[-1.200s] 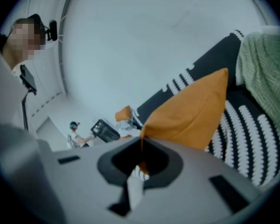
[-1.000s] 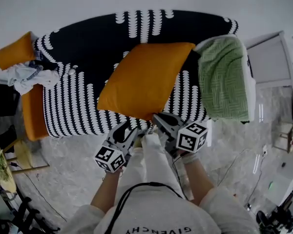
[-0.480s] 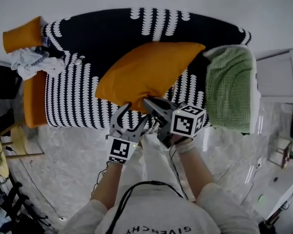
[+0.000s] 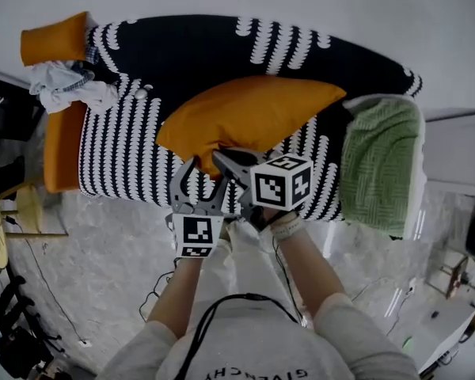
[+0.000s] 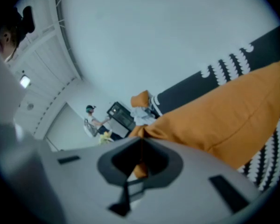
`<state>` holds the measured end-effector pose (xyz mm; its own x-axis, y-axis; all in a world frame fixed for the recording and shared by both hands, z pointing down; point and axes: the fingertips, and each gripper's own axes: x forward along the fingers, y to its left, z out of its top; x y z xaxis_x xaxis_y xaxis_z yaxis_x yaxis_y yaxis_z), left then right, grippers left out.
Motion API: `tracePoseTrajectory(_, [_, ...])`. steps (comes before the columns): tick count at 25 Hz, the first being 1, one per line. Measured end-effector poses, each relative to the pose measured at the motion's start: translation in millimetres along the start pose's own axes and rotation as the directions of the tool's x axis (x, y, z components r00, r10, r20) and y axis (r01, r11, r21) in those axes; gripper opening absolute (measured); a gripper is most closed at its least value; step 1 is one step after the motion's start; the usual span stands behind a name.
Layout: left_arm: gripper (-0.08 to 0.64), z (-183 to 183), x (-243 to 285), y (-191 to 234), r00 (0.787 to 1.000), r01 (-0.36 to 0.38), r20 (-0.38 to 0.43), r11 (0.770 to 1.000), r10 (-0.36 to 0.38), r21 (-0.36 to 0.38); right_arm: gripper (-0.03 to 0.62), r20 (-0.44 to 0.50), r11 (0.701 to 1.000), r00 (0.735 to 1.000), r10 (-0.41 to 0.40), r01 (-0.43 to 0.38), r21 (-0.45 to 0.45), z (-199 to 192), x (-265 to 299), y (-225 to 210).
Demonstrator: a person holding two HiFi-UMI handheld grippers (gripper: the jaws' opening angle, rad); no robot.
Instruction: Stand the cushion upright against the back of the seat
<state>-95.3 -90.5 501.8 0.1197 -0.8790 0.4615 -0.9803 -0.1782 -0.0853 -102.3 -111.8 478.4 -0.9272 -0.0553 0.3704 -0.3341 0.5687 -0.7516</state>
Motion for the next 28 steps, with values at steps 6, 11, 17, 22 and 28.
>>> tracePoseTrajectory(6, [0.277, -9.8, 14.7, 26.5, 0.995, -0.050, -0.079, 0.998, 0.053, 0.030, 0.025, -0.027, 1.000, 0.999, 0.021, -0.021, -0.022, 7.4, 25.0, 4.8])
tracePoseTrajectory(11, [0.192, -15.3, 20.7, 38.5, 0.994, -0.045, -0.103, 0.998, 0.040, -0.042, 0.026, -0.033, 0.994, 0.993, 0.111, -0.111, -0.015, 4.8, 40.8, 9.8])
tracePoseTrajectory(17, [0.166, -28.7, 25.1, 71.2, 0.986, -0.108, -0.137, 0.987, 0.091, -0.122, 0.028, 0.071, 0.991, 0.989, 0.133, -0.134, 0.011, 28.1, 33.0, -1.5])
tracePoseTrajectory(22, [0.161, -38.9, 27.6, 86.0, 0.978, -0.158, -0.157, 0.977, 0.134, -0.146, 0.029, 0.122, 1.000, 0.992, 0.016, -0.018, 0.012, 41.7, 3.6, -51.2])
tracePoseTrajectory(28, [0.160, -56.8, 27.0, 104.9, 0.964, -0.210, -0.200, 0.961, 0.173, -0.182, 0.032, 0.125, 0.978, 0.973, -0.193, 0.201, -0.053, 41.4, -38.5, -119.4])
